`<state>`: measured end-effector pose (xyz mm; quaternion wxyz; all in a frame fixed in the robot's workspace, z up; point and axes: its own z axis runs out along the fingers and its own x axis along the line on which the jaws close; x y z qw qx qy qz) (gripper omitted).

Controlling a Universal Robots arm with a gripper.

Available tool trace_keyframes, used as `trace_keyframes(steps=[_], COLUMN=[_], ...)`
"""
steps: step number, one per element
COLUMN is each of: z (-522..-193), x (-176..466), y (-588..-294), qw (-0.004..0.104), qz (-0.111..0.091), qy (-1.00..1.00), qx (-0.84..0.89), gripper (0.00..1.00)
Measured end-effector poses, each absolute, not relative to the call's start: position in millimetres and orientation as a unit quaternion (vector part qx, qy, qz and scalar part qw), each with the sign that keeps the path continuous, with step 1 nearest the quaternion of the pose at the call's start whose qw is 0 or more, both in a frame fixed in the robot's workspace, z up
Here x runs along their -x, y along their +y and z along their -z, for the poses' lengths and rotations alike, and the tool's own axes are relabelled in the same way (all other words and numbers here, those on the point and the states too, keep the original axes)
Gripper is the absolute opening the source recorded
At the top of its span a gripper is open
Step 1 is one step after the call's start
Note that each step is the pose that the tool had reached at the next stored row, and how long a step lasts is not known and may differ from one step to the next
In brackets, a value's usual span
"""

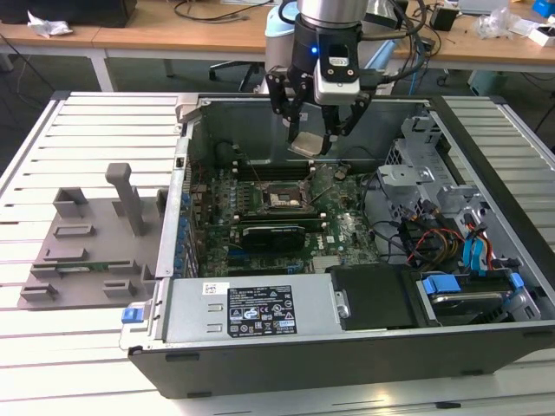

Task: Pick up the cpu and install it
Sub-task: 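Place the cpu into insertion slot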

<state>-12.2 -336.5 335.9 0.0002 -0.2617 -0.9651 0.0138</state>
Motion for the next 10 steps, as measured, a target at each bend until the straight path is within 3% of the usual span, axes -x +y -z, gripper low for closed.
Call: trace_keyframes(steps=[10], z=[-335.7], x=[12.1], y=[-336.5], qw=[0.001], qz=[-0.014], qy=[-0.954], qx=[0.300], gripper=[0.55])
